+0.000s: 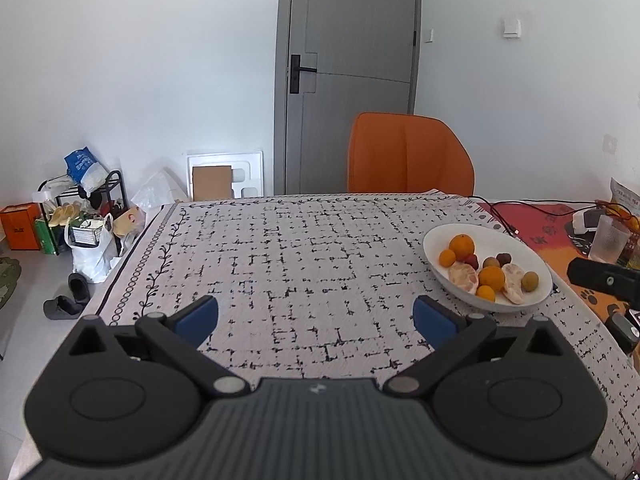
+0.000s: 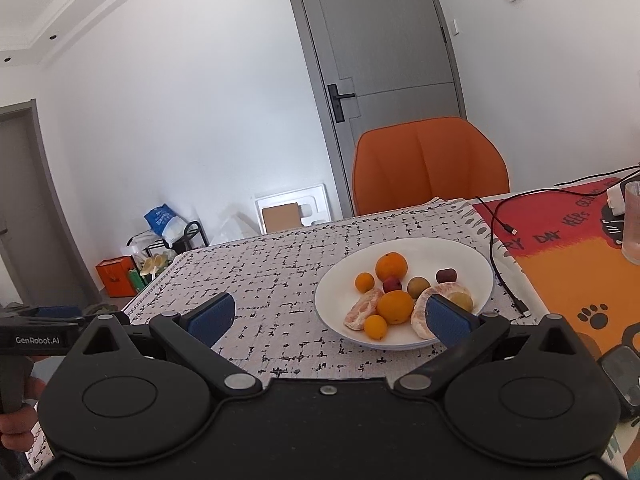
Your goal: Organize fruits
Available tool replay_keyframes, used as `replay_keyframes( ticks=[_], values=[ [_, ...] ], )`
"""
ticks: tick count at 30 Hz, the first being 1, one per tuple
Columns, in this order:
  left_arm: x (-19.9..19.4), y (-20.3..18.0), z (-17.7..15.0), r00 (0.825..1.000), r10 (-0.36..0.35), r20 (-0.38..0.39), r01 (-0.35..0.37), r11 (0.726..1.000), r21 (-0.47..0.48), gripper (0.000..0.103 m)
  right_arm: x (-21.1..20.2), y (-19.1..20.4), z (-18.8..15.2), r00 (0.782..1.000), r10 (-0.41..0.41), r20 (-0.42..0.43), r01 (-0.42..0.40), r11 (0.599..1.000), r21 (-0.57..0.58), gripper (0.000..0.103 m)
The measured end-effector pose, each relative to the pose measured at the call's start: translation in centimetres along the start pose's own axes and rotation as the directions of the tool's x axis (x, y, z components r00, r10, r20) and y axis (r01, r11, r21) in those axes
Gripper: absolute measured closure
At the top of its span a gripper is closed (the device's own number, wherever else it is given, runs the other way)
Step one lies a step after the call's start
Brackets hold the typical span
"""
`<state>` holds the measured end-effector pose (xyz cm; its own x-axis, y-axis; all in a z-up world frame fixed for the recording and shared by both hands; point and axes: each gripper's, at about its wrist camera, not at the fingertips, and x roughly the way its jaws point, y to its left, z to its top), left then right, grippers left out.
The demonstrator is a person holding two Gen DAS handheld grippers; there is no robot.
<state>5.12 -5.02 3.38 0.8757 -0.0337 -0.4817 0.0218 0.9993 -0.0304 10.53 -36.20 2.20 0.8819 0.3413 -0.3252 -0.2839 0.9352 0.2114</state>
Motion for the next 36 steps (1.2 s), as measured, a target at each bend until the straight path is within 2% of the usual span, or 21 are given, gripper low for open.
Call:
replay_keyframes(
  ticks=[9, 17, 36],
  values=[
    [-0.3, 1.0, -1.4, 0.999, 0.033, -0.023, -0.033, 0.999, -0.010, 0.000, -1.2, -0.4, -0.9, 1.000, 0.011, -0.009, -0.011, 1.000, 0.005, 0.000],
    [-0.9, 1.3, -1.8, 0.998, 0.058, -0.013, -0.058, 0.998, -0.014, 0.000, -1.1, -0.4, -1.6, 0.999, 0.034, -0.032, -0.033, 0.999, 0.019, 0.000],
    [-0.8, 1.7, -2.1, 0.998, 0.055, -0.028, -0.055, 0.998, -0.015, 0.000, -0.7, 0.1, -2.2, 0.997, 0.042, -0.060, -0.041, 0.999, 0.019, 0.000]
  ],
)
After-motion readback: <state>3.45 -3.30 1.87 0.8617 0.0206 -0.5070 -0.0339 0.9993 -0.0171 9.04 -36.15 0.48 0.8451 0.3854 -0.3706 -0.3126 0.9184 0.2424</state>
